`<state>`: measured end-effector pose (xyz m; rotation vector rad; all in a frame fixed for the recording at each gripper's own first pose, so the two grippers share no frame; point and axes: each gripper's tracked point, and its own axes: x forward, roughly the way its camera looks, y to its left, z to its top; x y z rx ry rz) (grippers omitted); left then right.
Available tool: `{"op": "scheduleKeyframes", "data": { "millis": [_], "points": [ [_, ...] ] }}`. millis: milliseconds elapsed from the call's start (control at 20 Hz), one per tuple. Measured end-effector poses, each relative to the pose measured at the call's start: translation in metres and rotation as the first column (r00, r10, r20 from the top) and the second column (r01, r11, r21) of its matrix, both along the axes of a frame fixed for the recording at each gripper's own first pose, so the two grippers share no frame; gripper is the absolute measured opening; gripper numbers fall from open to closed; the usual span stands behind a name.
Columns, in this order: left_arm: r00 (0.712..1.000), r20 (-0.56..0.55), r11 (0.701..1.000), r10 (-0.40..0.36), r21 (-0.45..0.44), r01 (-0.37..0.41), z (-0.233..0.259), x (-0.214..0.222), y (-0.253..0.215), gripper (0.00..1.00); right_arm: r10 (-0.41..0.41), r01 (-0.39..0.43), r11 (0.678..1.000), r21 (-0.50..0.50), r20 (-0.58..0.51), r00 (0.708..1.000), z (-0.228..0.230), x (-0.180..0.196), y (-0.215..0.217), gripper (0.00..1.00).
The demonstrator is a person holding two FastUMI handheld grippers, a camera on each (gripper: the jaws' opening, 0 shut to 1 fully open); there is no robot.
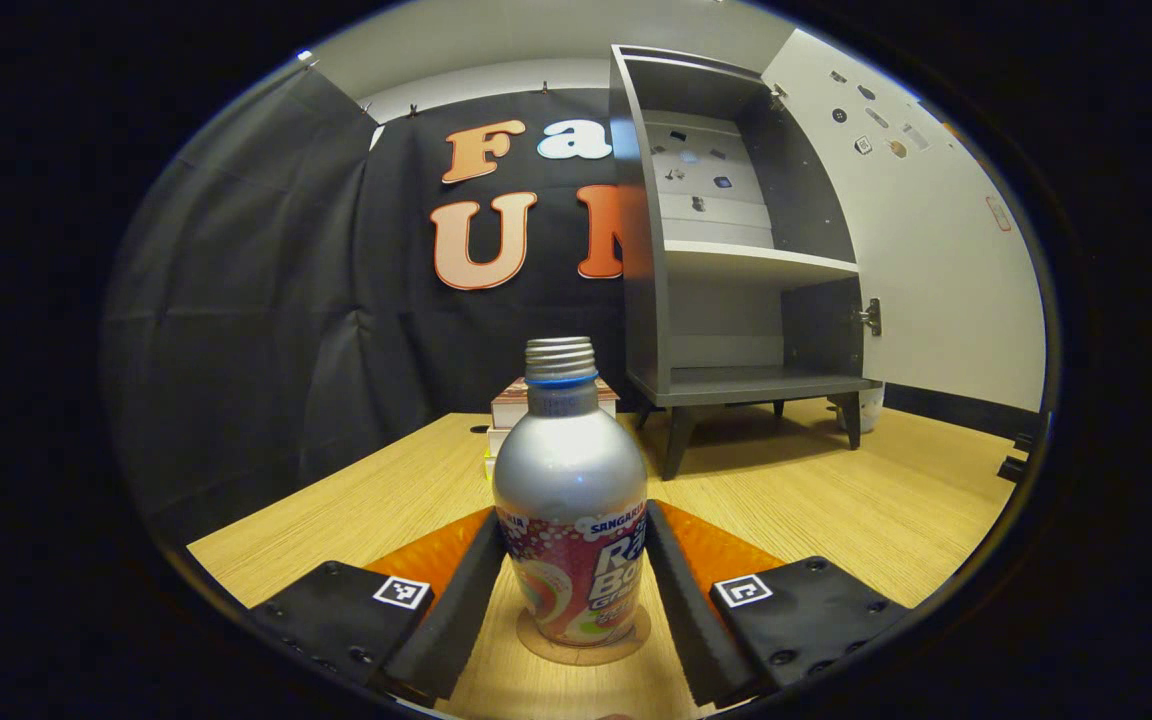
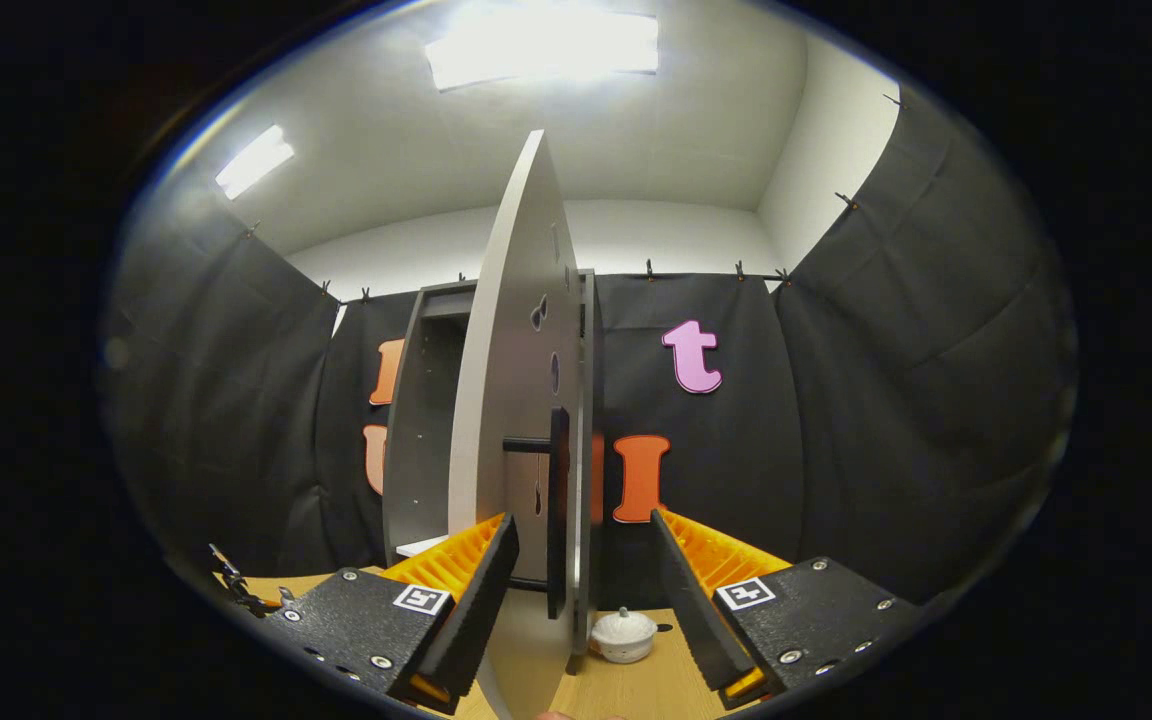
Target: Open the cabinet door with the right hand, grasp the bottle in the cabinet with the left hand and place it on the coaster, then close the cabinet door with the right hand.
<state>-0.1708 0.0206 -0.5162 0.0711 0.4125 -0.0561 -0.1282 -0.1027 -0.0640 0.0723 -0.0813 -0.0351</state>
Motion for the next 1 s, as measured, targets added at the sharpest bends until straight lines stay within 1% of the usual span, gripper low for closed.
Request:
{"op": "scheduleKeyframes", "data": {
  "millis": [50, 200, 300, 450, 700, 750, 800, 1000],
  "points": [
    [1.0, -0.005, 1.0, 0.007, -0.007, -0.008, 0.002, 0.0, 0.001, 0.89, 0.002, -0.002, 1.0, 0.004, -0.003, 1.0, 0.0, 0.0, 0.0, 0.82],
    [1.0, -0.006, 1.0, 0.026, -0.018, -0.026, 0.011, -0.001, 0.008, 0.92, 0.009, -0.009, 1.0, 0.014, -0.013, 1.0, -0.002, -0.001, 0.0, 0.82],
    [1.0, 0.004, 1.0, 0.027, -0.008, -0.027, 0.019, -0.002, 0.009, 0.94, 0.013, -0.013, 1.0, 0.009, -0.015, 1.0, -0.004, -0.003, 0.002, 0.82],
    [1.0, 0.016, 1.0, 0.016, 0.022, -0.017, 0.028, -0.003, 0.006, 0.94, 0.007, -0.007, 1.0, -0.009, -0.01, 1.0, -0.002, -0.003, 0.001, 0.82],
    [1.0, 0.017, 1.0, 0.006, 0.025, -0.006, 0.037, -0.005, 0.001, 0.94, 0.009, -0.009, 1.0, -0.008, -0.001, 1.0, 0.001, -0.007, 0.003, 0.82],
    [1.0, 0.015, 1.0, 0.005, 0.022, -0.005, 0.039, -0.007, 0.0, 0.94, 0.01, -0.01, 1.0, -0.007, 0.0, 1.0, 0.002, -0.008, 0.002, 0.87],
    [1.0, 0.014, 1.0, 0.004, 0.021, -0.005, 0.043, -0.007, -0.001, 0.94, 0.01, -0.01, 1.0, -0.006, 0.002, 1.0, 0.002, -0.01, 0.001, 0.83],
    [0.999, -0.03, 0.999, -0.014, 0.041, 0.015, 0.05, -0.004, -0.007, 0.95, 0.014, -0.015, 1.0, -0.016, -0.016, 1.0, -0.003, -0.011, 0.0, 0.84]
  ]
}}
